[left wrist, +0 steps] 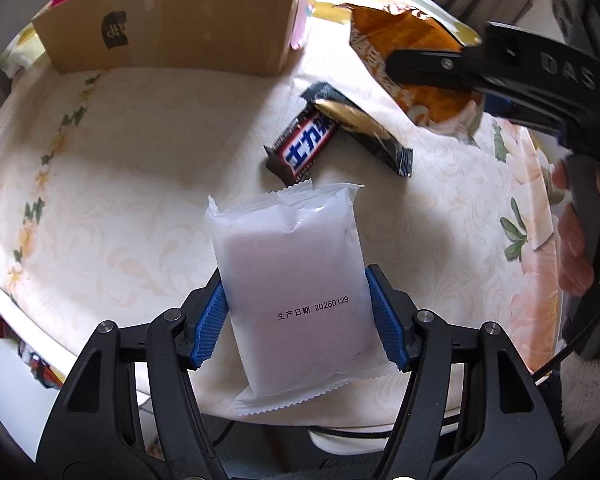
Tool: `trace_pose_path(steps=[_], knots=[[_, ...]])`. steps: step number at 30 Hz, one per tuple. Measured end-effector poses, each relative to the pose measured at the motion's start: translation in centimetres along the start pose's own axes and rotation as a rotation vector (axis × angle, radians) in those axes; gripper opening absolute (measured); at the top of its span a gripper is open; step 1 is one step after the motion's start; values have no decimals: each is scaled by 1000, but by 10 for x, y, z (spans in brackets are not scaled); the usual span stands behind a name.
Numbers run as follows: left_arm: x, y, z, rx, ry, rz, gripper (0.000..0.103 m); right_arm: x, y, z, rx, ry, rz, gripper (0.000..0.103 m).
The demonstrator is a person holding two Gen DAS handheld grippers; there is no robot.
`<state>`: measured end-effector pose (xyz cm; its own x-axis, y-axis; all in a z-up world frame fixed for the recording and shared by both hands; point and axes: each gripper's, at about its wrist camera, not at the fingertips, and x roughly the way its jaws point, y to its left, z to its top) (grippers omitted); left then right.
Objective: Organize snacks
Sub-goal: 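Grasp the white packet with the left tool while the right tool grasps the orange-and-cream bag, then carry both packets over the box and open both tools to release them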
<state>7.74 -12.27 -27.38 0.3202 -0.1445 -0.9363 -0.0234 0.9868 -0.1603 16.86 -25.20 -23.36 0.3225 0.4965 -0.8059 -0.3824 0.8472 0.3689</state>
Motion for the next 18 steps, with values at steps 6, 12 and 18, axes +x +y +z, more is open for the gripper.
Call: trace_pose_path(steps=[6,12,18], knots=[[-33,15,14,-4,-48,-10,62,-38,28,-10,0,-52,-2,64],[-74,25,23,5,-120,-13,62,-80,64,-16,7,-122,-8,64],[-118,41,32,10,-186,-18,62,-109,100,-19,15,-180,-32,64]])
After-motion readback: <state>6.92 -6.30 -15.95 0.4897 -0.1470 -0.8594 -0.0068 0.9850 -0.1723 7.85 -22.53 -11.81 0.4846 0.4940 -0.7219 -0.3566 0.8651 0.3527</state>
